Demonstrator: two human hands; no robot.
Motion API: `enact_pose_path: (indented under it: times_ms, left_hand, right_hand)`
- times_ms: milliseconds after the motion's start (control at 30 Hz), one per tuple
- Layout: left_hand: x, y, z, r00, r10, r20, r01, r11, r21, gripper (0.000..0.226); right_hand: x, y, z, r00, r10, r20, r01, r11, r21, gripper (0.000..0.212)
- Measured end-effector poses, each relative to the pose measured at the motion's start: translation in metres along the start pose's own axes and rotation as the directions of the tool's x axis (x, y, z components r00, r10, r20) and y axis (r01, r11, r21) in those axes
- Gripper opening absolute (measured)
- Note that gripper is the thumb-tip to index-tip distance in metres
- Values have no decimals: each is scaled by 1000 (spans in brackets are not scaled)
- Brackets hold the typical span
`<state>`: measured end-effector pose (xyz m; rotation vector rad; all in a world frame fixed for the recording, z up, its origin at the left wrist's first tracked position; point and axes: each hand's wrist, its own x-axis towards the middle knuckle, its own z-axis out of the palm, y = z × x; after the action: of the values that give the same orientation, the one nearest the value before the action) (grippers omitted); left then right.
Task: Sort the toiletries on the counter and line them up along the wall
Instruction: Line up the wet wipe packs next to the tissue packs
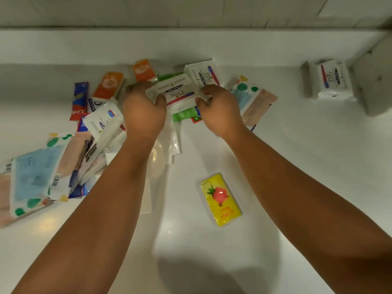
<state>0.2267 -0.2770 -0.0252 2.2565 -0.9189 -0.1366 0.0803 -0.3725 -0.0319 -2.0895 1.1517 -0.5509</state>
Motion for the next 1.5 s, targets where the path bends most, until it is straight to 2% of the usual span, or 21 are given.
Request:
enact_pose_path:
  times_ms: [133,267,333,567,633,700,767,833,900,1033,1133,1167,1333,1500]
  left_hand:
    - [11,-7,-6,992,-71,107,66,997,46,48]
    - [23,-10,-4,970,-157,183,163,986,-16,34]
    - [27,-11,-3,957,-183,226,203,977,-66,35]
    - [28,-12,-11,926,-239,293,326,896,-301,33]
    - [27,-11,-15,928,-233,292,327,883,-336,35]
    - [24,-6,-20,935,-224,275,317,875,-366,36]
    - [19,1,-26,942,-207,263,302,863,-405,50]
    - [13,6,-29,942,-204,267,309,836,-453,69]
    - [11,8,-32,950,-188,249,295,804,-516,76]
    - [1,19,-40,980,-115,163,188,800,-570,72]
    - [-12,37,-42,978,-57,202,173,761,-626,64]
    - [-16,42,-40,972,-36,232,183,737,-651,60]
    - [-37,71,-18,919,21,394,289,643,-709,56]
    - [-64,112,21,894,-8,447,370,574,-730,49]
  right_hand:
    - [7,-9,13,1000,-3,-21,1,992,-128,29]
    - [8,-21,18,999,39,-27,-42,989,-143,28]
    - [8,-27,20,997,67,-33,-71,988,-135,26]
    - [2,-36,21,984,169,-47,-170,986,-1,19]
    - [-1,-39,21,974,224,-43,-218,969,119,18]
    - [-5,-41,22,953,302,-30,-279,910,307,16]
    - [-9,-42,22,937,348,-19,-306,849,431,19]
    - [-14,-42,20,940,342,11,-298,803,516,31]
    - [-18,-40,17,945,324,48,-289,758,584,36]
    - [-28,-33,1,934,329,136,-306,546,780,44]
    - [-35,-22,-21,931,329,157,-298,438,848,54]
    - [-39,-17,-31,931,330,156,-298,440,847,53]
    - [-60,16,-76,949,213,232,-315,616,722,34]
    - [-81,57,-121,928,282,245,-371,621,690,26]
